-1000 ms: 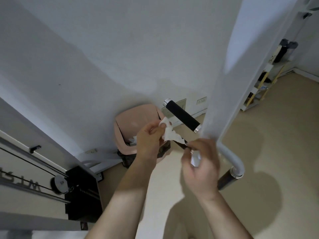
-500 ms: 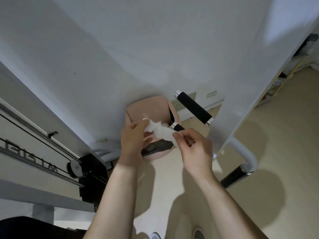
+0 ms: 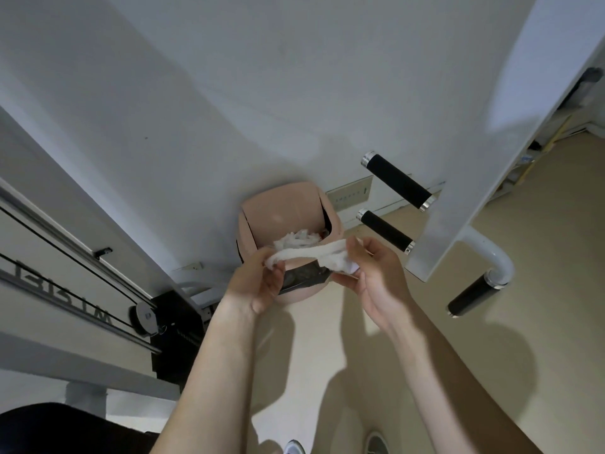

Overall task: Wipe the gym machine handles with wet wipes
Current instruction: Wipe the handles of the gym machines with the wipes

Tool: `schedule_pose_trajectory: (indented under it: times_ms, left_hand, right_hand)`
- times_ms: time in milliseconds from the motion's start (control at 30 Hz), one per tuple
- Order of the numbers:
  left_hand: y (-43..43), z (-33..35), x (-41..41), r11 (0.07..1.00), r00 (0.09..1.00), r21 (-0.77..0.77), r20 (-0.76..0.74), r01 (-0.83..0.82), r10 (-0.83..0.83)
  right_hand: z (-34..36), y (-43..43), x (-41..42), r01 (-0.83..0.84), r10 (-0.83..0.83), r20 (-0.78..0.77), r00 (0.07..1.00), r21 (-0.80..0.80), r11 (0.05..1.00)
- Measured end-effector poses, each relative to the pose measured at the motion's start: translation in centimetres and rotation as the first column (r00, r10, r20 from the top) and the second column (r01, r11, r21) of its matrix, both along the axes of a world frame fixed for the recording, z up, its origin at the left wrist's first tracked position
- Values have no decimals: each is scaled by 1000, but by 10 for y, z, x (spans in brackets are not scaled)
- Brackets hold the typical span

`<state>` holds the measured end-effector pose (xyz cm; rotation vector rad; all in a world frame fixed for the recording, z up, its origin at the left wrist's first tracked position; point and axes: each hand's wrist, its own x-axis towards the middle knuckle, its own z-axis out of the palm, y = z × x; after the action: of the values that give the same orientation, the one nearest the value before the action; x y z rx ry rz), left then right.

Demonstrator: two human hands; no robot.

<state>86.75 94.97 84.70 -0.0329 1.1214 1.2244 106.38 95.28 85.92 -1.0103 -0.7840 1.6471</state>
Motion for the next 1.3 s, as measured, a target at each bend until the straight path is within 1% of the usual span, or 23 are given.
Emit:
schedule_pose_trajectory:
  times_ms: [100,167,233,300,367,400,467,500,567,600,633,667,700,733,767,800,833,867,933,1033,1133,1200,1300]
  left_hand:
    - [-2,-20,-5,997,945,-64,321,-37,55]
    - [-4,-30,-6,992,913,-109,396,-58,97]
    - [-7,-33,-2,988,939,-120,317,-97,131]
    - [-12,-26,3,996,985,-76,162,-52,64]
    - [-19,-14,8,993,993,-40,-50,109,-111]
    - [-21,-13,7,972,959,-48,-158,229,-233]
    - [-27,-7,2,845,788,-100,-318,525,-527]
    - [-29,-4,-3,761,696,-104,-342,640,-632]
    - [-35,-3,-15,607,566,-42,-318,793,-761]
    - [-40,1,-18,522,476,-43,-351,852,-806]
    - [-42,2,-21,443,354,-122,-435,888,-828]
    - [-43,2,-24,404,217,-259,-536,877,-816]
    - [-42,-2,-26,424,116,-390,-609,818,-785]
    - [-41,-3,-25,517,124,-432,-667,739,-735]
    - [-40,-5,-24,649,249,-334,-730,683,-637]
    - [-40,-5,-22,750,424,-131,-756,648,-498]
    - [-40,-2,-18,774,579,90,-719,626,-385]
    - [-40,2,-11,759,668,247,-676,602,-310]
    - [-42,9,5,720,696,373,-687,586,-210]
    - [-36,4,18,743,688,384,-712,548,-140]
    - [-25,-11,23,786,731,353,-660,508,-176]
    - [-22,-21,27,791,720,320,-662,521,-207]
    - [-18,-39,35,800,721,296,-654,522,-229]
  right_hand:
    - [-3,3,5,-86,85,6,996,49,995]
    - [-1,5,6,-143,144,-4,990,95,985]
    - [3,6,6,-155,156,2,988,148,977]
    - [7,7,5,-153,142,66,988,210,966]
    - [8,11,3,-173,140,140,980,259,950]
    - [9,12,1,-184,139,176,975,276,944]
    - [11,14,-5,-186,116,238,964,300,936]
    - [12,14,-7,-182,102,258,961,310,933]
    - [14,13,-11,-180,85,287,954,324,929]
    - [14,12,-13,-179,81,292,953,327,928]
    - [13,12,-15,-182,87,287,954,323,929]
    - [12,11,-17,-196,107,279,954,312,930]
    - [11,10,-18,-216,138,264,955,292,932]
    - [10,9,-19,-240,176,242,954,266,934]
    - [10,8,-21,-268,216,225,950,237,934]
    - [10,8,-22,-298,250,226,941,212,931]
    - [11,7,-23,-323,272,242,931,203,924]
    - [12,7,-23,-337,277,274,921,204,919]
    - [16,8,-25,-359,268,362,893,211,909]
    - [20,16,-24,-331,182,514,838,215,919]
    - [19,25,-14,-293,141,547,825,201,935]
    - [15,32,-8,-254,109,555,825,192,948]
    - [5,46,-3,-180,4,657,754,201,963]
